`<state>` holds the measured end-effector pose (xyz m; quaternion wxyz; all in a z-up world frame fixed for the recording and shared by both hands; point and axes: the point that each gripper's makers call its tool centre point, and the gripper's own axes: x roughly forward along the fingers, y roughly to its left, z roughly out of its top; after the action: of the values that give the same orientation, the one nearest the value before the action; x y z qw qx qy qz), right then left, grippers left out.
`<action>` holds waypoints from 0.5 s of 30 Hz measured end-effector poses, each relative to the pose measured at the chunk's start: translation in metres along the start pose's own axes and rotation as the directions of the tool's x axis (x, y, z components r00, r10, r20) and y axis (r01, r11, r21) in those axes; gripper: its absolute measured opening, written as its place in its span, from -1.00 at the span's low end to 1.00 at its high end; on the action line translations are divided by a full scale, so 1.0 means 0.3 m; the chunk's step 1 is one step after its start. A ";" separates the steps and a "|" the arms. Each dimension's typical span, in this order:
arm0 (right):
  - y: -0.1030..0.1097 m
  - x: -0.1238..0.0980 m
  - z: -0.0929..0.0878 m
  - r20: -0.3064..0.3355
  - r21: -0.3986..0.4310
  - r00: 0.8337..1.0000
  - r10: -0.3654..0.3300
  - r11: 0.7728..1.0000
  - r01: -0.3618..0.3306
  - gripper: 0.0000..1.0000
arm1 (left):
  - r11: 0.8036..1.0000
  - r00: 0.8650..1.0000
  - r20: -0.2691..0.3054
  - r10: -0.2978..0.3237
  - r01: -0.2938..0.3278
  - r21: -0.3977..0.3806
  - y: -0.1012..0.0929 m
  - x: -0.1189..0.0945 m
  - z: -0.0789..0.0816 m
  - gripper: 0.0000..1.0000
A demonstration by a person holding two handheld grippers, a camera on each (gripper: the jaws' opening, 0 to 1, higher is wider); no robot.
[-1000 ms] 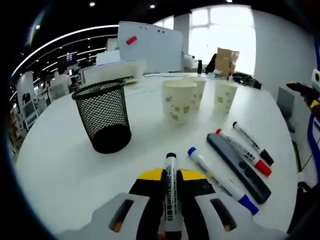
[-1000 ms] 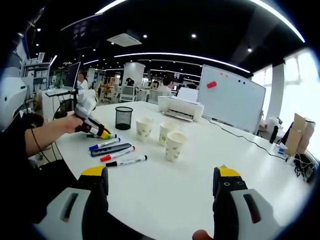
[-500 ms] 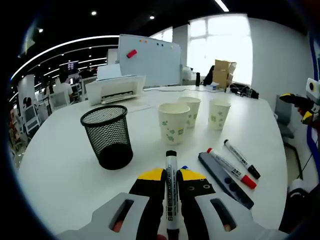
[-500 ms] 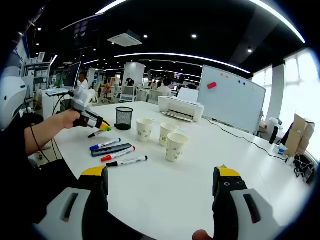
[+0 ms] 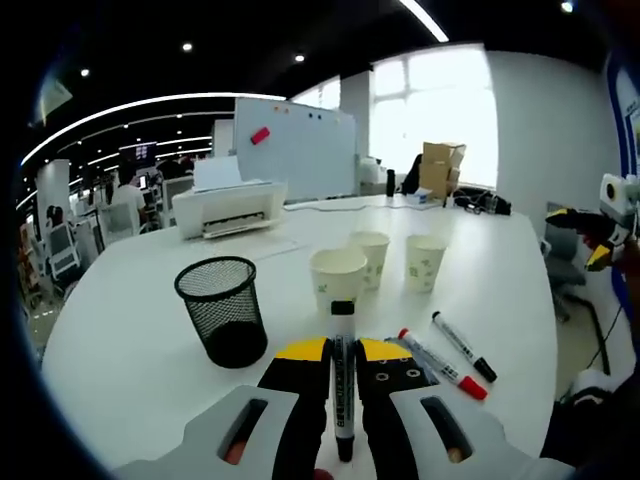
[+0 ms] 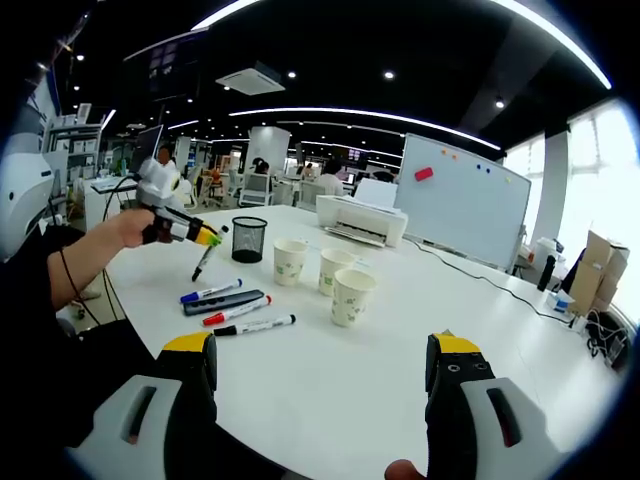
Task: Place the scattered laser pointers and whiteboard markers into the pen holder and stack the scattered paper cups together
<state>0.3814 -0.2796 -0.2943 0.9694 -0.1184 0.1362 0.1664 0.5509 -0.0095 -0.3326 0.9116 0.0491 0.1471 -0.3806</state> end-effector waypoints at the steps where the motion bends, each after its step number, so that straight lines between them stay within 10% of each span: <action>1: 0.000 -0.001 0.000 0.000 -0.001 1.000 0.000 1.000 0.000 0.62 | 1.000 1.000 0.003 0.001 -0.001 0.002 0.001 -0.002 0.003 -0.70; 15: 0.010 -0.002 0.017 0.002 -0.013 1.000 0.001 1.000 -0.001 0.62 | 1.000 0.999 0.043 0.014 -0.014 0.018 0.011 -0.035 0.047 -0.70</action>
<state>0.3808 -0.2755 -0.2898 0.9687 -0.1243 0.1340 0.1678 0.5494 -0.0027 -0.3161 0.9167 0.0502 0.1235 -0.3766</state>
